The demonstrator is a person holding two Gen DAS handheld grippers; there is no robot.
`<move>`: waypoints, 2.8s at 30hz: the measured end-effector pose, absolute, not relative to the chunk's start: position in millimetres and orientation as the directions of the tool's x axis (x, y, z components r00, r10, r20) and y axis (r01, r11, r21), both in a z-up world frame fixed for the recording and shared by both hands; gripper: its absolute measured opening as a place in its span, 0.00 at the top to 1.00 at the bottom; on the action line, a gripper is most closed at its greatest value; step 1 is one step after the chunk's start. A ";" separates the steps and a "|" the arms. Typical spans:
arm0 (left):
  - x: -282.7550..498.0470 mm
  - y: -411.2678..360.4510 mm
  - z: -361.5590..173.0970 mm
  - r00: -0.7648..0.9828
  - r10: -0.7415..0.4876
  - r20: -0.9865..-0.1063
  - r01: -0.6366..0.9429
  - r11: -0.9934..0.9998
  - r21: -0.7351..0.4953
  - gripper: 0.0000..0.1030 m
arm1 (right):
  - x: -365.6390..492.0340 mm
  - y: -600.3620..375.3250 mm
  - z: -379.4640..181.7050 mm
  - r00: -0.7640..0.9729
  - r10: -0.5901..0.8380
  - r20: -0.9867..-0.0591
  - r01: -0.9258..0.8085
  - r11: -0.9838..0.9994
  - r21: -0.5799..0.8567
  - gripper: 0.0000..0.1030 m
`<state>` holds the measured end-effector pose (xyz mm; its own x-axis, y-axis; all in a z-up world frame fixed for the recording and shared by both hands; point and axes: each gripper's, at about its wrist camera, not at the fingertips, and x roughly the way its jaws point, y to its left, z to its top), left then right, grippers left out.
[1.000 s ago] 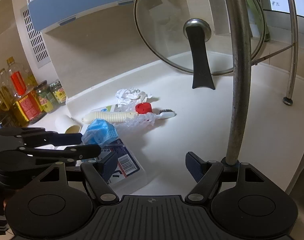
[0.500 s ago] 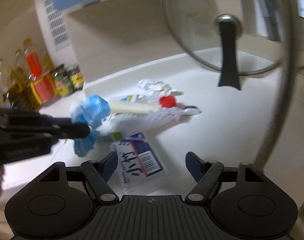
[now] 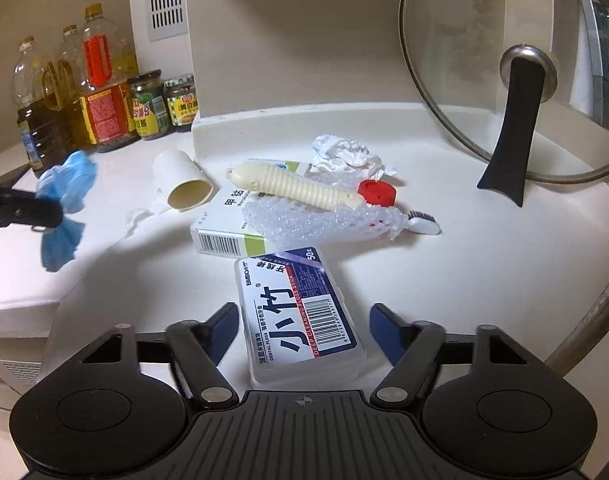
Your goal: Collect trash
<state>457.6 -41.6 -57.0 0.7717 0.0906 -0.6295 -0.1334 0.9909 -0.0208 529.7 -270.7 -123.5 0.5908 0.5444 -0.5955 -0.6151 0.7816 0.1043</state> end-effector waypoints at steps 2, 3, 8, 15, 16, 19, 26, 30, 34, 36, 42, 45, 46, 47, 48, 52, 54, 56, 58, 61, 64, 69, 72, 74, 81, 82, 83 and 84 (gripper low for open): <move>449.3 -36.3 -57.2 0.769 0.105 -0.631 -0.155 0.988 -0.023 0.86 | 528.7 -270.6 -122.3 0.587 0.546 -0.598 -0.619 0.778 0.103 0.40; 445.3 -34.1 -57.3 0.767 0.110 -0.632 -0.163 0.986 -0.026 0.86 | 528.0 -270.4 -121.8 0.588 0.545 -0.598 -0.621 0.777 0.098 0.40; 426.1 -25.5 -57.6 0.759 0.128 -0.638 -0.194 0.980 -0.034 0.86 | 521.0 -270.2 -119.7 0.602 0.528 -0.598 -0.616 0.784 0.072 0.42; 388.2 -12.1 -57.4 0.760 0.121 -0.639 -0.202 0.978 -0.055 0.86 | 492.8 -275.6 -100.8 0.633 0.527 -0.567 -0.571 0.812 0.116 0.42; 381.7 -9.7 -57.4 0.761 0.118 -0.638 -0.201 0.978 -0.059 0.86 | 486.7 -274.7 -97.1 0.633 0.531 -0.563 -0.570 0.812 0.124 0.42; 362.1 -2.1 -57.2 0.763 0.107 -0.638 -0.198 0.977 -0.073 0.86 | 463.7 -269.9 -85.5 0.632 0.548 -0.548 -0.564 0.810 0.160 0.42; 312.1 18.3 -55.1 0.770 0.094 -0.631 -0.200 0.975 -0.098 0.86 | 398.3 -243.5 -71.0 0.588 0.614 -0.527 -0.582 0.773 0.252 0.42; 285.5 28.0 -60.1 0.760 0.079 -0.645 -0.196 0.974 -0.112 0.86 | 357.7 -225.1 -71.2 0.539 0.655 -0.530 -0.604 0.739 0.299 0.42; 261.8 34.4 -72.4 0.741 0.056 -0.669 -0.190 0.973 -0.128 0.86 | 320.1 -204.5 -78.6 0.479 0.680 -0.555 -0.627 0.707 0.325 0.42; 251.7 35.5 -81.4 0.730 0.044 -0.682 -0.185 0.973 -0.135 0.86 | 304.9 -194.1 -86.3 0.449 0.684 -0.575 -0.636 0.696 0.332 0.42; 233.2 35.7 -111.4 0.683 0.013 -0.731 -0.191 0.968 -0.161 0.86 | 278.8 -173.2 -123.7 0.388 0.650 -0.653 -0.616 0.710 0.341 0.42; 227.7 37.1 -126.6 0.658 0.008 -0.753 -0.199 0.966 -0.163 0.86 | 272.9 -166.7 -143.5 0.369 0.626 -0.688 -0.604 0.723 0.335 0.42; 225.9 37.4 -131.7 0.650 0.007 -0.760 -0.202 0.966 -0.164 0.86 | 271.6 -165.2 -150.1 0.366 0.616 -0.697 -0.600 0.729 0.329 0.42; 224.8 37.9 -136.2 0.644 0.005 -0.765 -0.204 0.965 -0.165 0.86 | 270.7 -163.6 -157.3 0.364 0.606 -0.707 -0.596 0.735 0.323 0.42; 223.6 38.2 -141.3 0.637 0.005 -0.771 -0.208 0.964 -0.165 0.86 | 270.3 -162.6 -163.6 0.362 0.597 -0.716 -0.591 0.741 0.319 0.42; 225.1 37.2 -163.7 0.603 0.006 -0.798 -0.219 0.963 -0.158 0.86 | 274.1 -159.3 -191.3 0.348 0.562 -0.751 -0.567 0.764 0.309 0.42; 228.7 35.4 -175.7 0.583 0.006 -0.813 -0.218 0.964 -0.150 0.86 | 276.5 -158.0 -202.4 0.345 0.549 -0.761 -0.559 0.772 0.304 0.42; 232.8 33.4 -187.8 0.570 0.004 -0.821 -0.215 0.966 -0.144 0.86 | 279.6 -157.3 -213.7 0.344 0.538 -0.770 -0.550 0.780 0.300 0.42; 238.2 31.8 -199.7 0.557 0.001 -0.830 -0.210 0.968 -0.140 0.86 | 284.3 -156.9 -225.4 0.340 0.528 -0.778 -0.539 0.787 0.299 0.42; 246.7 29.7 -216.6 0.541 -0.004 -0.841 -0.209 0.968 -0.139 0.86 | 289.2 -154.4 -240.8 0.338 0.519 -0.785 -0.523 0.797 0.302 0.42; 253.2 30.6 -232.4 0.523 -0.010 -0.852 -0.217 0.965 -0.145 0.86 | 297.4 -152.2 -256.0 0.338 0.511 -0.790 -0.506 0.807 0.305 0.42; 267.0 31.5 -258.1 0.493 -0.015 -0.870 -0.230 0.962 -0.147 0.86 | 309.8 -148.8 -274.0 0.344 0.503 -0.793 -0.484 0.819 0.309 0.42; 276.4 30.3 -270.5 0.476 -0.013 -0.879 -0.236 0.961 -0.143 0.86 | 313.3 -149.2 -282.3 0.343 0.500 -0.795 -0.471 0.824 0.314 0.42; 279.2 29.8 -277.3 0.470 -0.011 -0.883 -0.239 0.961 -0.138 0.86 | 314.8 -146.2 -285.8 0.343 0.497 -0.797 -0.465 0.827 0.316 0.42; 292.0 29.1 -292.0 0.463 -0.011 -0.886 -0.237 0.962 -0.135 0.79 | 321.0 -144.4 -294.2 0.355 0.490 -0.796 -0.442 0.839 0.319 0.42; 292.7 29.4 -292.7 0.463 -0.019 -0.886 -0.234 0.962 -0.143 0.76 | 321.8 -144.9 -294.5 0.356 0.489 -0.797 -0.438 0.840 0.320 0.42; 293.1 29.3 -292.8 0.467 -0.023 -0.884 -0.230 0.962 -0.146 0.75 | 321.6 -145.3 -294.5 0.356 0.488 -0.797 -0.434 0.841 0.321 0.42; 293.5 28.6 -292.5 0.471 -0.016 -0.882 -0.227 0.964 -0.139 0.75 | 321.6 -145.4 -294.5 0.357 0.488 -0.796 -0.431 0.842 0.323 0.42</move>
<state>293.5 28.6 -292.5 0.4707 -0.0162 -0.8821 -0.2271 0.9639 -0.1388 321.6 -145.4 -294.5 0.3572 0.4880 -0.7964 -0.4313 0.8425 0.3228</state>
